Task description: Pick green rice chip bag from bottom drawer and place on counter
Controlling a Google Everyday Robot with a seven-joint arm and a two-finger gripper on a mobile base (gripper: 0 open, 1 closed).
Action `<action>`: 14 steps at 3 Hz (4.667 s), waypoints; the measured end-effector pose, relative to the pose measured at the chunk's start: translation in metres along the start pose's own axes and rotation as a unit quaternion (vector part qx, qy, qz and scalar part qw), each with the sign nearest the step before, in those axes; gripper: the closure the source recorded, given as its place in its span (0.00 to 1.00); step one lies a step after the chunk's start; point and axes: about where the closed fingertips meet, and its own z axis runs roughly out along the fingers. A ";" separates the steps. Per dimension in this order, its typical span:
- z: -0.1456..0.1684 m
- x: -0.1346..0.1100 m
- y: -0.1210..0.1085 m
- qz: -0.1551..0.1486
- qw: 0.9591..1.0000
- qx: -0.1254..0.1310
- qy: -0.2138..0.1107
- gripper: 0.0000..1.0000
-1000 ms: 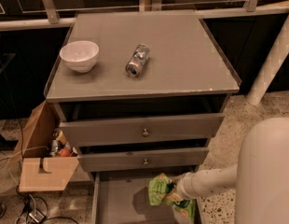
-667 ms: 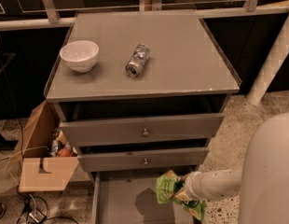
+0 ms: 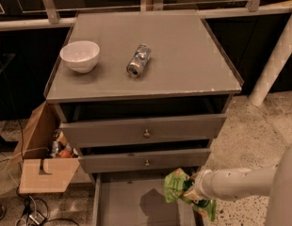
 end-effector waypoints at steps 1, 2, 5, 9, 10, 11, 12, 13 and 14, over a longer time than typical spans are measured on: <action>-0.044 0.000 -0.022 -0.006 0.999 0.032 0.004 1.00; -0.088 -0.006 -0.045 -0.014 0.998 0.067 0.001 1.00; -0.156 -0.024 -0.059 -0.037 0.993 0.110 -0.016 1.00; -0.255 -0.048 -0.097 -0.062 0.976 0.205 -0.031 1.00; -0.352 -0.070 -0.117 -0.106 0.947 0.301 -0.037 1.00; -0.343 -0.071 -0.114 -0.104 0.951 0.288 -0.036 1.00; -0.351 -0.081 -0.130 -0.100 0.949 0.296 -0.044 1.00; -0.390 -0.118 -0.169 -0.112 0.932 0.338 -0.070 1.00; -0.433 -0.150 -0.202 -0.116 0.912 0.382 -0.096 1.00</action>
Offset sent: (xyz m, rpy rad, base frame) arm 0.0088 -0.0637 0.1529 -0.1057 -0.1956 -0.0468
